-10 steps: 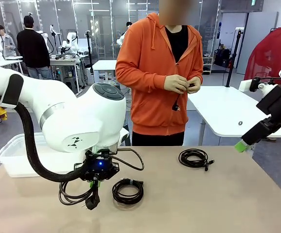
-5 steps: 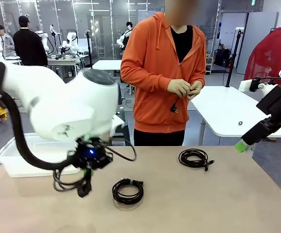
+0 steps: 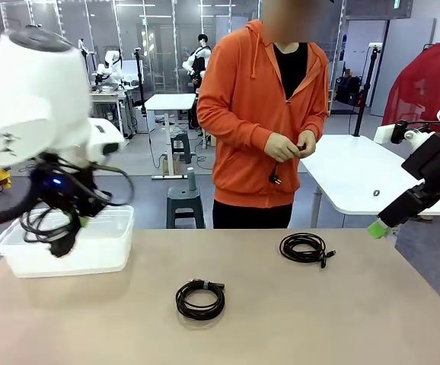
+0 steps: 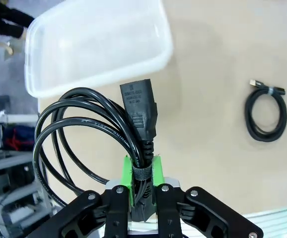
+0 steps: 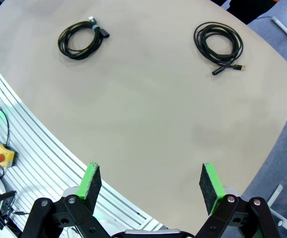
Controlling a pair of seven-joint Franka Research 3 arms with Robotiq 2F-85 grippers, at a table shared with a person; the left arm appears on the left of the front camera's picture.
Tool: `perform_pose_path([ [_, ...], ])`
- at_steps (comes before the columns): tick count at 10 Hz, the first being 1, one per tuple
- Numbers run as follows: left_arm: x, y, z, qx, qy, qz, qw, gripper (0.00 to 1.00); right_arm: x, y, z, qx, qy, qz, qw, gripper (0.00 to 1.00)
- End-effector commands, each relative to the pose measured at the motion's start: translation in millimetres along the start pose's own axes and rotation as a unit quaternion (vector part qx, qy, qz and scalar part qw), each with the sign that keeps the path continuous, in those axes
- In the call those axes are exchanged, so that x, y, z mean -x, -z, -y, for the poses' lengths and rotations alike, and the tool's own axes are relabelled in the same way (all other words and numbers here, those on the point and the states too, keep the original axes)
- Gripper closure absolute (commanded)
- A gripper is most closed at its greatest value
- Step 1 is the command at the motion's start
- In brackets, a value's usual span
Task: Organize and store the cables.
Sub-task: Place the Power Cable into the Organizing box.
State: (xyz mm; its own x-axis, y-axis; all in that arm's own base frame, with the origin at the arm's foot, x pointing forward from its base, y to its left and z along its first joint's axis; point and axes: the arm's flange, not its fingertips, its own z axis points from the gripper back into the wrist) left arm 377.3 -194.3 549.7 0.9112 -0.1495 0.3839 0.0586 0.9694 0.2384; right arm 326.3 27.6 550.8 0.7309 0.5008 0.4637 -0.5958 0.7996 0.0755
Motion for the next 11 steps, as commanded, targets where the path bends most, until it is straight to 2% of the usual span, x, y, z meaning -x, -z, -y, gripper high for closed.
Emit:
perform_pose_path([
  [1,4,3,-43,0.019,0.025,0.027,0.999,0.82,-3,0,0,0.001,-0.001,-0.006,1.0,0.0],
  [3,-3,7,-73,0.031,0.008,0.023,0.999,0.82,-3,0,0,0.001,-0.001,-0.006,1.0,0.0],
  [4,-6,5,-78,0.073,0.002,0.025,0.997,0.82,-3,0,0,0.001,-0.001,-0.006,1.0,0.0],
  [5,-5,3,-68,0.009,0.011,0.018,1.0,0.82,-3,0,0,0.001,-0.001,-0.006,1.0,0.0],
  [9,-5,5,-69,0.021,0.012,0.017,1.0,0.82,-3,0,0,0.001,-0.001,-0.006,1.0,0.0],
  [11,-28,4,-90,0.031,-0.006,-0.001,1.0,0.82,-3,0,0,0.001,-0.001,-0.006,1.0,0.0],
])
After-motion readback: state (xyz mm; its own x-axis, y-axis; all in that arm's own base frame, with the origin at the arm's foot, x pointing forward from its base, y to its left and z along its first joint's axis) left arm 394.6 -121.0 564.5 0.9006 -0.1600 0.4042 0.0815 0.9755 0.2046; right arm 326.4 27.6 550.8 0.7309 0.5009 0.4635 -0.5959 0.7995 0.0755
